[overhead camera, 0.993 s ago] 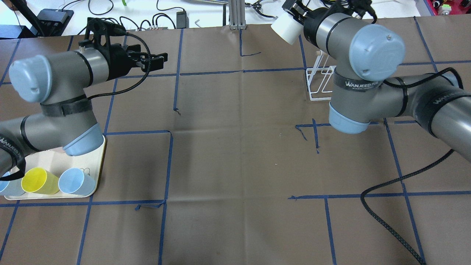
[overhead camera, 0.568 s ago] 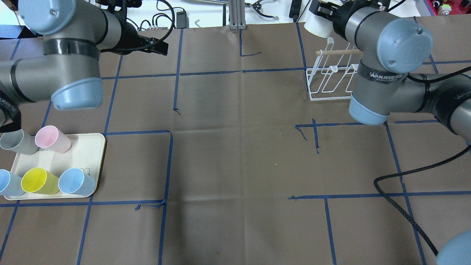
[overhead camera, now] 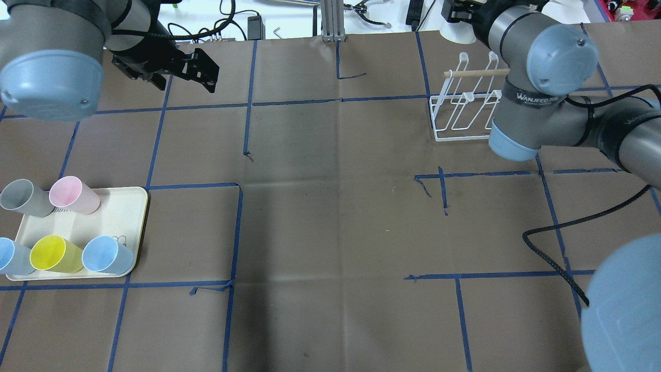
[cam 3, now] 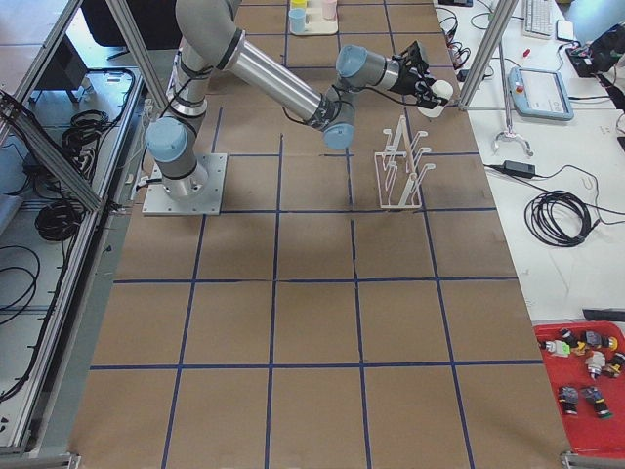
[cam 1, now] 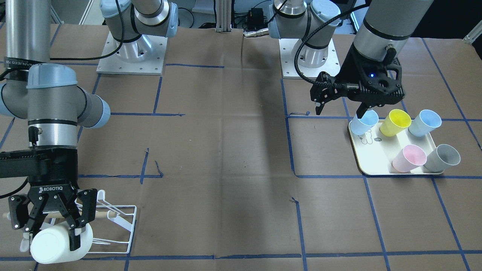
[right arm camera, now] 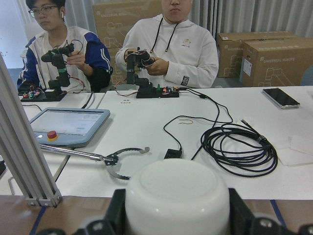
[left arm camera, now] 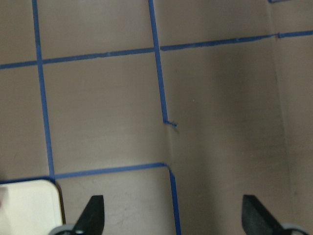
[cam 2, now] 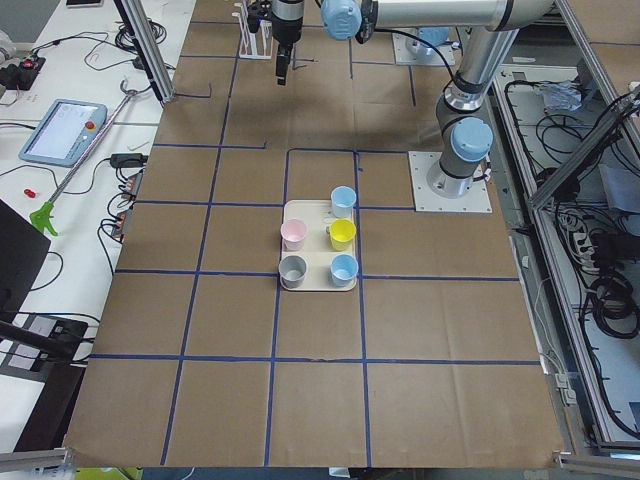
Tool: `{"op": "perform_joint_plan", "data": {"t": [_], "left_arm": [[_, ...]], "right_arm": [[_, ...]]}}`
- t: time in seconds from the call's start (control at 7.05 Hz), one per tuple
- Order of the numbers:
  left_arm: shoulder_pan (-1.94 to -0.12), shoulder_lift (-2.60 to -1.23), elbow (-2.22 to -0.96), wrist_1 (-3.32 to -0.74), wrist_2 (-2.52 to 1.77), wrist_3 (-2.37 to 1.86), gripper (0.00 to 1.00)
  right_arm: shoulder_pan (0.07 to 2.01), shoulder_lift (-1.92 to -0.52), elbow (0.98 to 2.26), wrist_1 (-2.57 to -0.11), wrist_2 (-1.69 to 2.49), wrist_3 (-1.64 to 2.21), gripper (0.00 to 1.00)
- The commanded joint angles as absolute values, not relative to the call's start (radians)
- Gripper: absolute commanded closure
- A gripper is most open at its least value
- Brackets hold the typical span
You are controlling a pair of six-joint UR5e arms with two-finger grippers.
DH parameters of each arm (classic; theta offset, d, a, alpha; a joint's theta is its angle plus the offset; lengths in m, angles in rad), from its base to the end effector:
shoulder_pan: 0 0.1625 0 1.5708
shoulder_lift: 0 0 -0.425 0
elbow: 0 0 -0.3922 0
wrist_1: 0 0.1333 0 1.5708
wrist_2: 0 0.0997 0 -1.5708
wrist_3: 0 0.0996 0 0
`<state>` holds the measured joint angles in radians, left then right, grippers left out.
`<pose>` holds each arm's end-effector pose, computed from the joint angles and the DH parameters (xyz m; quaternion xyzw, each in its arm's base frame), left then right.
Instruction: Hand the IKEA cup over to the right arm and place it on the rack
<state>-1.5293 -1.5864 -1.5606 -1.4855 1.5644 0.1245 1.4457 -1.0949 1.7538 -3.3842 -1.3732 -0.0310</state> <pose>-0.1128 -0.5113 0.4940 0.0416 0.9983 -0.0401 0.0001 0.0725 -0.6486 0.3518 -0.0146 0.8355 -0.5479 0.0401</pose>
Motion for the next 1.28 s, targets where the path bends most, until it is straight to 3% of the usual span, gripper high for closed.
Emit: {"op": "perform_joint_plan", "data": {"t": [0.0,0.43,0.85,0.99,1.14], "left_arm": [[-1.529,-1.522,-1.584,-1.569,1.568,0.109,0.01],[-1.475,-1.5,-1.638,-1.597,1.604,0.15,0.01],[-1.202,-1.402,-1.831,-1.545,1.621,0.458,0.03],[-1.116,-1.378,-1.898,-1.493,1.621,0.55,0.03],[-1.039,-1.364,-1.957,-1.455,1.618,0.613,0.03]], "right_arm": [[1.433,-1.059,1.765,-3.389,-1.376,-0.055,0.9],[1.434,-1.058,1.809,-3.413,-1.382,-0.052,0.9],[1.434,-1.049,1.839,-3.412,-1.39,-0.049,0.88],[1.434,-1.051,1.839,-3.412,-1.391,-0.048,0.66],[1.434,-1.049,1.838,-3.409,-1.391,-0.038,0.02]]}}
